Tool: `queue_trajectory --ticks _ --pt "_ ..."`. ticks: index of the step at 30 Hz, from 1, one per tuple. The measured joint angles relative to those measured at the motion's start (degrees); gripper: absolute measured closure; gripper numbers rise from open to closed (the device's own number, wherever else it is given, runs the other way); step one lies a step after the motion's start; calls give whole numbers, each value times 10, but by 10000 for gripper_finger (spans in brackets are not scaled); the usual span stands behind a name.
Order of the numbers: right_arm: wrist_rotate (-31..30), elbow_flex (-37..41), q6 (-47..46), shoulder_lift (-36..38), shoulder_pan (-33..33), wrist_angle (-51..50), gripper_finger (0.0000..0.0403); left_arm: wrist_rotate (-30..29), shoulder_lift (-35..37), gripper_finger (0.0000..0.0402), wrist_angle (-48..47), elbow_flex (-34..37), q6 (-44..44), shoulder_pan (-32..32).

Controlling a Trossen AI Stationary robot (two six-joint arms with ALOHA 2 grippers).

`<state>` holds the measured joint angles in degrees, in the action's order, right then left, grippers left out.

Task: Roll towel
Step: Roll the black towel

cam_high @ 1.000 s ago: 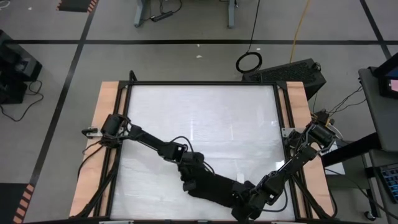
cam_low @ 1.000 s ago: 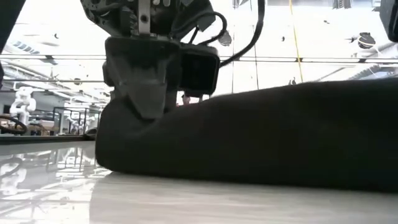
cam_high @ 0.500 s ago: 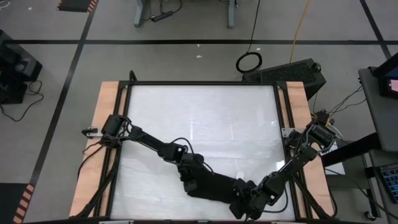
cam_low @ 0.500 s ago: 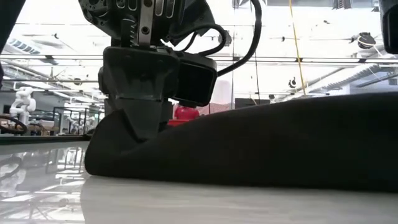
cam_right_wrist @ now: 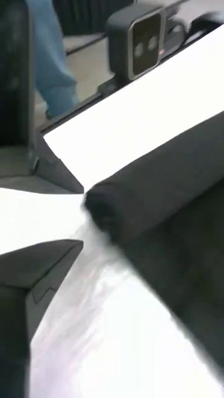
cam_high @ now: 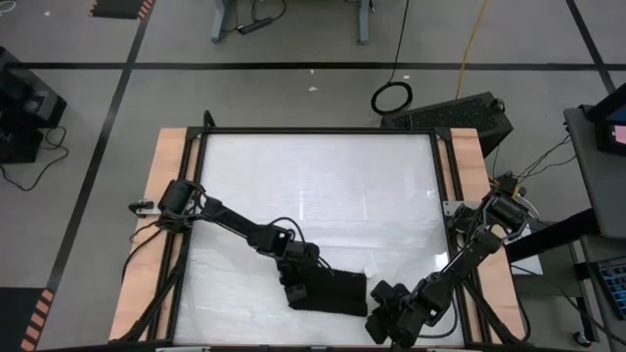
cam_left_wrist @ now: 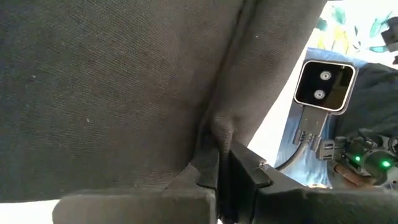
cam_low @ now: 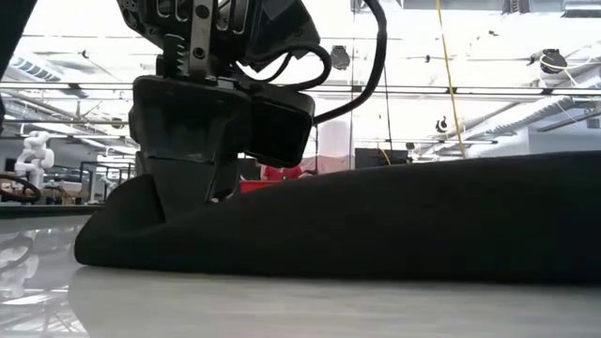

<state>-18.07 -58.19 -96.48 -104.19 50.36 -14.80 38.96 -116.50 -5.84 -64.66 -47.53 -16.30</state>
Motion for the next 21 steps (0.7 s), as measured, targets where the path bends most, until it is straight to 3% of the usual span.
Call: queue_trajectory --ticks 6,10,15,21 --pt "-39 1 69 47 20 -52 250 0 0 384 -5 0 0 1" --pt "-83 1 241 77 37 -11 248 0 0 384 -4 0 -2 5" --pt "-86 0 502 78 47 88 248 1 -1 384 -3 0 -7 11" --pt "-89 0 610 77 17 77 248 3 -1 384 -3 0 -6 13"
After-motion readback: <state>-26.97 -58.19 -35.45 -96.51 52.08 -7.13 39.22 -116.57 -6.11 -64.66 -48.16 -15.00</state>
